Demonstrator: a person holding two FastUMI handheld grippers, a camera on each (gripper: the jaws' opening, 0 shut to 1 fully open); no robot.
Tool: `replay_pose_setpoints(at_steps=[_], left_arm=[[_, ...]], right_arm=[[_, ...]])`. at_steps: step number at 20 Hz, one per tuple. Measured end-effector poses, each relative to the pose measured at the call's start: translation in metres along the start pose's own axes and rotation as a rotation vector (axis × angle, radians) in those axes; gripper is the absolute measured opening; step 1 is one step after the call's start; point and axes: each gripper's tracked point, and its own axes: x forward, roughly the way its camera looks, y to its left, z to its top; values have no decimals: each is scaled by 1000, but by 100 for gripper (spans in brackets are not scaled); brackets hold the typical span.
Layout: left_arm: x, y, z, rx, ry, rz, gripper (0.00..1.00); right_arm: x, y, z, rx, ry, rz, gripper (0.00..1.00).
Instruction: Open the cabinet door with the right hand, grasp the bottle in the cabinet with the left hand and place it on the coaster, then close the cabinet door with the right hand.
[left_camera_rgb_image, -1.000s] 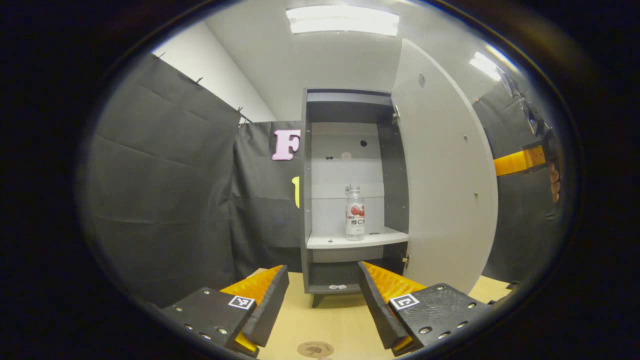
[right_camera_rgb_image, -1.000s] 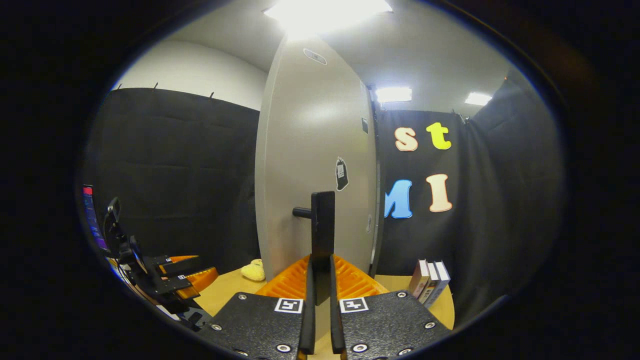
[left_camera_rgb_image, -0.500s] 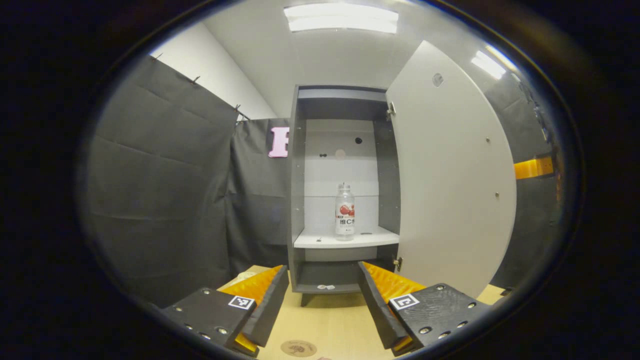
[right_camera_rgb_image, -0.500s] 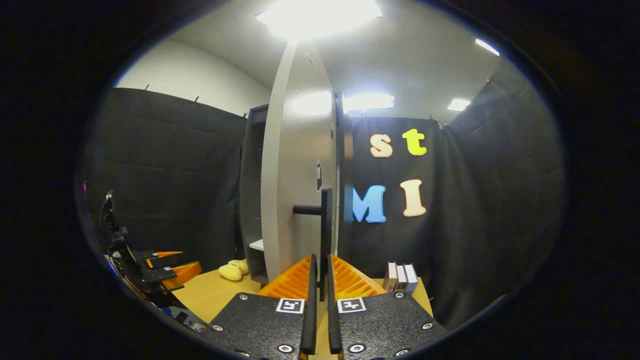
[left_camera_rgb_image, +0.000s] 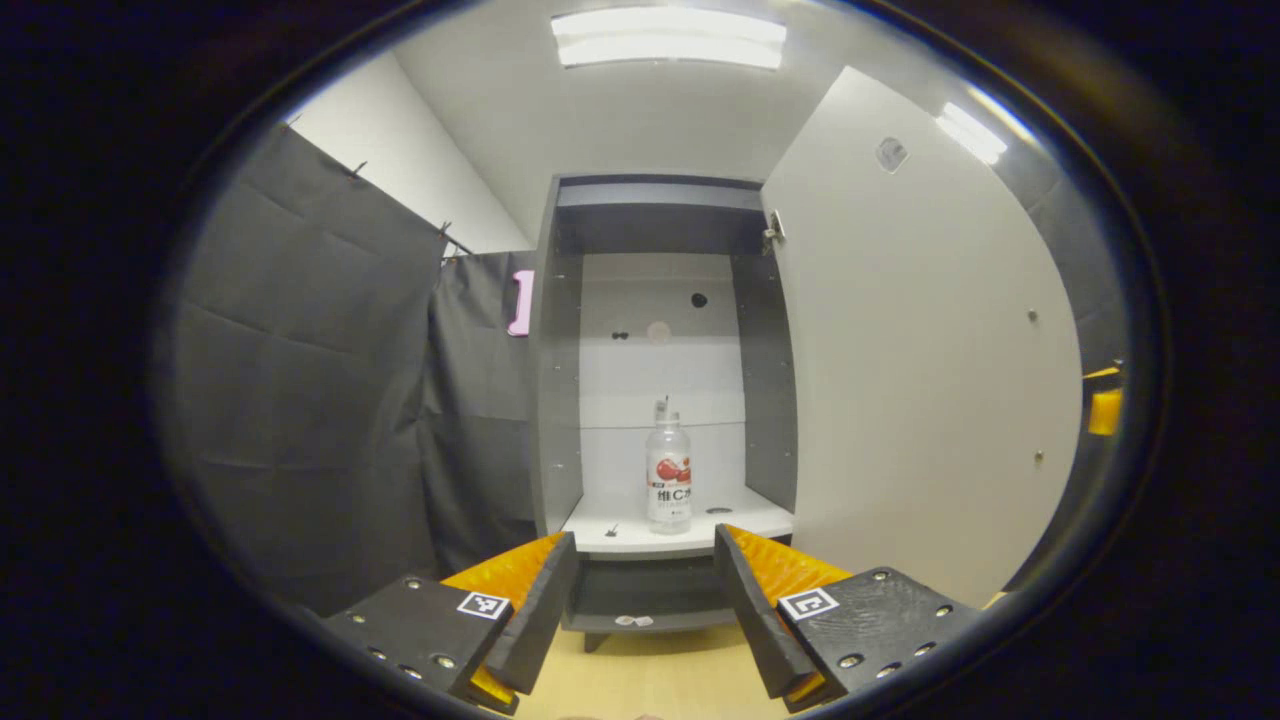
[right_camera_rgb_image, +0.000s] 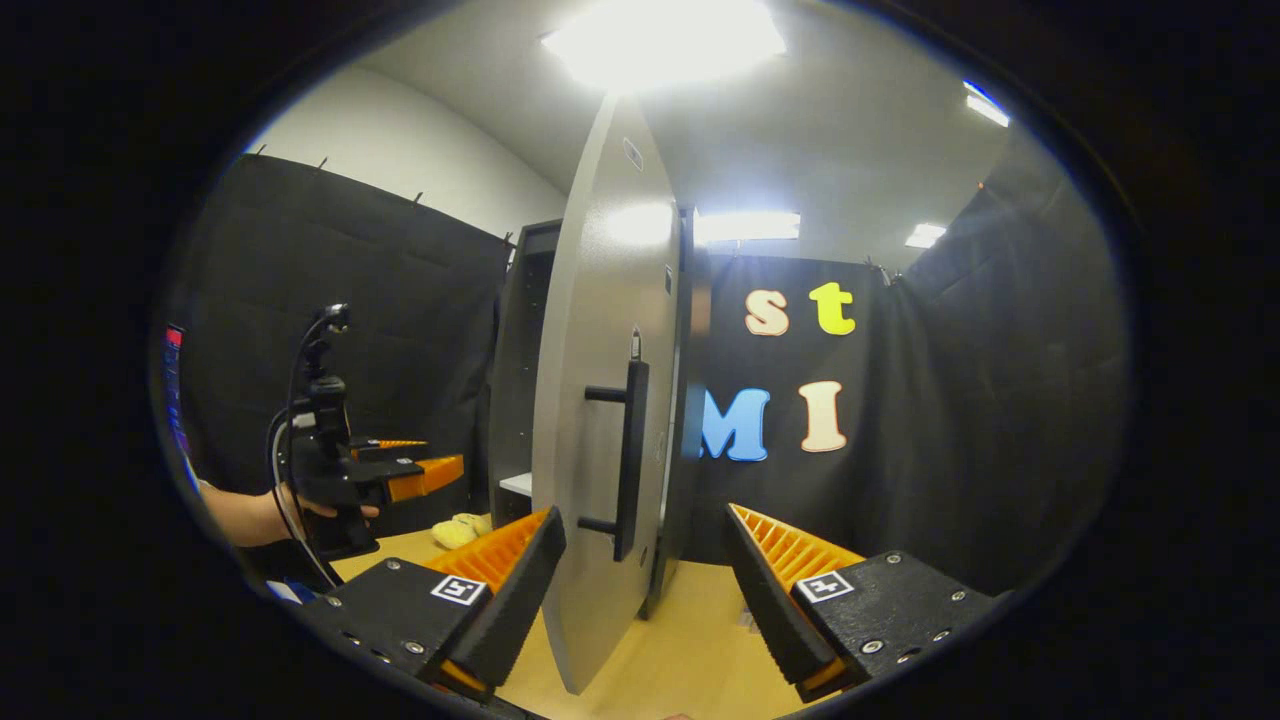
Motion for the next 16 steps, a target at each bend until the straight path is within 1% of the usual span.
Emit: replay_pose_setpoints(at_steps=[3,4,5,6,7,8,10,11,12,13,14,16], left_arm=[[38,-7,3,-14,0,-50,82],[51,-11,3,-27,4,-72,86],[64,-13,2,-40,10,-88,82],[72,-13,2,-50,15,-99,86],[82,-12,2,-56,18,-111,82],[94,-11,3,-56,15,-122,82],[122,-15,3,-36,12,-148,82],[133,-17,4,-27,16,-156,85],[141,-17,2,-29,19,-162,86],[152,-19,-1,-37,23,-171,82],[163,-18,-5,-45,25,-179,85],[192,-18,-18,-33,33,-191,85]], right_arm=[[-13,-19,-15,33,21,-97,96],[-18,-27,-20,47,33,-136,96],[-22,-37,-26,61,45,-181,96],[-26,-45,-30,77,55,-223,96],[-30,-52,-33,95,60,-263,96],[-35,-57,-36,114,63,-297,96],[-43,-63,-42,151,75,-352,96],[-44,-68,-44,164,79,-379,96],[-49,-71,-45,176,83,-403,96],[-50,-71,-46,187,84,-424,95],[-52,-73,-47,198,82,-444,95],[-54,-74,-48,213,82,-478,95]])
